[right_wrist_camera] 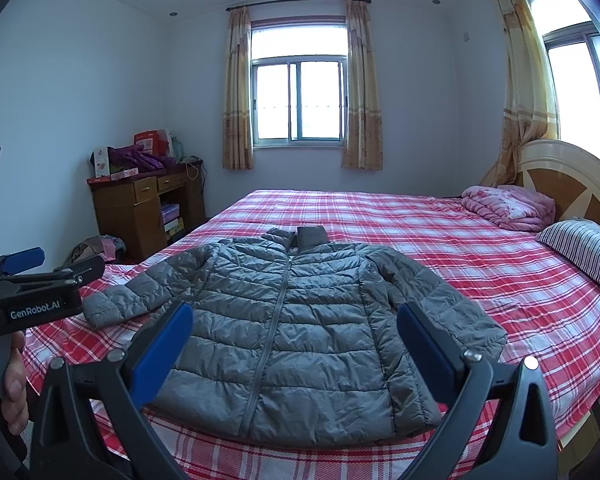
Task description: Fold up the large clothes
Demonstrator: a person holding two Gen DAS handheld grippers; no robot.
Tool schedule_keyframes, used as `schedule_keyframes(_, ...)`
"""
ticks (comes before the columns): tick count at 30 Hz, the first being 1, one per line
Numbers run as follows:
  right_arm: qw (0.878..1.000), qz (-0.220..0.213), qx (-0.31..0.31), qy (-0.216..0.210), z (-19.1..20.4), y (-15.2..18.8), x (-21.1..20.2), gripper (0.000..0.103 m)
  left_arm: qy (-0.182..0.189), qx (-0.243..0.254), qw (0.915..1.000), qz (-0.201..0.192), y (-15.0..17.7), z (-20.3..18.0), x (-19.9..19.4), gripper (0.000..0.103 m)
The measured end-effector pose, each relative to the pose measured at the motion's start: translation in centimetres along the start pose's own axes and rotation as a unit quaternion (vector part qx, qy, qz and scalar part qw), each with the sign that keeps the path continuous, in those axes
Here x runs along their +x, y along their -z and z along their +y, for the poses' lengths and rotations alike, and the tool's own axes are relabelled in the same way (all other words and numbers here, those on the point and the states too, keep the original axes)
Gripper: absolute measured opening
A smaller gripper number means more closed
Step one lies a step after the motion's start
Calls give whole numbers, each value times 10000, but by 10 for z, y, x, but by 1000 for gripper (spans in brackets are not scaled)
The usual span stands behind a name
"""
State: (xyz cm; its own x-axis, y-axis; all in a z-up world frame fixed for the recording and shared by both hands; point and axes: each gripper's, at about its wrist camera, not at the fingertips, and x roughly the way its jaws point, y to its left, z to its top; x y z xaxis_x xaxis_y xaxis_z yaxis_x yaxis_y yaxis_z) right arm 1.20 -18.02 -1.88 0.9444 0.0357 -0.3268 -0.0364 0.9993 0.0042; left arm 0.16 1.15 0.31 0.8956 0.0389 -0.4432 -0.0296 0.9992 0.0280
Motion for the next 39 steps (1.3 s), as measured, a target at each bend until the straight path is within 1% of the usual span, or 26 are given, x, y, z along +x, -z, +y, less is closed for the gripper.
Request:
schedule_keyframes(28, 10000, 26, -12, 5, 2, 4, 1, 103, -5, -16, 10000, 11, 1, 2, 0, 102)
schedule_keyframes(33, 10000, 52, -13, 5, 2, 7, 3, 103, 38, -46, 10000, 74, 4, 2, 4, 102)
schedule_keyframes(36, 10000, 63, -35, 69, -4, 8, 9, 103, 156, -100, 9997, 180, 7, 3, 14, 102)
schedule_keyframes(39, 9996, 104, 102, 226, -23, 9, 18, 103, 228, -191, 9991, 290, 11, 6, 28, 102)
